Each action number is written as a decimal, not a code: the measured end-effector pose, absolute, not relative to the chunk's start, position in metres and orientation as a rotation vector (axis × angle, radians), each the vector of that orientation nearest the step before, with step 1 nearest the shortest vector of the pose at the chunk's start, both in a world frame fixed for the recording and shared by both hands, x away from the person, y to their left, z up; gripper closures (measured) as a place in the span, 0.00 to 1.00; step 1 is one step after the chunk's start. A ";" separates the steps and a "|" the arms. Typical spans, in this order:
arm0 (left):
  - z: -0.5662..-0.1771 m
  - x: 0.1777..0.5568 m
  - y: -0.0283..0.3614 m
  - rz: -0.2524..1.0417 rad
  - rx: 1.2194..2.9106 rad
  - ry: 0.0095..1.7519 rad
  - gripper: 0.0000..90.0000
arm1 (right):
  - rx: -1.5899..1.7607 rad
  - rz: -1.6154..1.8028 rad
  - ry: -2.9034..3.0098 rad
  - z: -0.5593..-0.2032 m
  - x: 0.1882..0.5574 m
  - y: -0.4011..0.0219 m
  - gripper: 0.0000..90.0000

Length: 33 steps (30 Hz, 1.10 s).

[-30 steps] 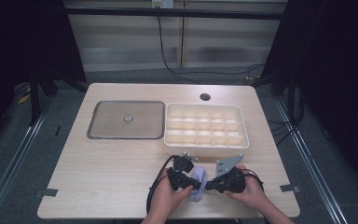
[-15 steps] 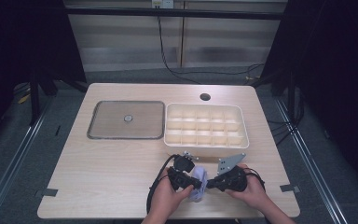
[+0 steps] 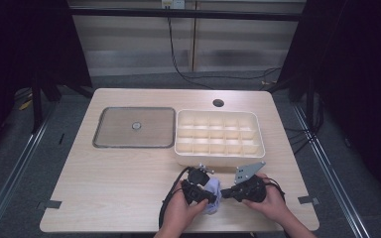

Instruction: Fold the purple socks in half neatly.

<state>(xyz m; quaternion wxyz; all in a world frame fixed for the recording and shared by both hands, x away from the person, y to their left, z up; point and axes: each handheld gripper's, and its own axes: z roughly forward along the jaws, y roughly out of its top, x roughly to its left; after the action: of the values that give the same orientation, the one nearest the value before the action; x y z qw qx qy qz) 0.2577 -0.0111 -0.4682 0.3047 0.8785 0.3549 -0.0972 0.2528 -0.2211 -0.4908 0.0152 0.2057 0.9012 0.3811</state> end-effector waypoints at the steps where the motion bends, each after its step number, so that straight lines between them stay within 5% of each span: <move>1: -0.469 0.257 -0.011 -0.252 2.328 0.940 0.88 | 0.647 1.181 2.796 -0.490 0.253 -0.222 1.00; 33: -0.471 0.258 -0.014 -0.252 2.331 0.912 0.89 | 0.668 1.252 2.706 -0.467 0.269 -0.211 1.00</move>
<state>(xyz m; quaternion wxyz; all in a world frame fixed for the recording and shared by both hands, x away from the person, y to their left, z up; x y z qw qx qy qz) 0.2577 -0.0144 -0.4714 0.3078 0.8816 0.3450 -0.0953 0.2689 -0.2113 -0.4667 0.0431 0.2183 0.8848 0.4094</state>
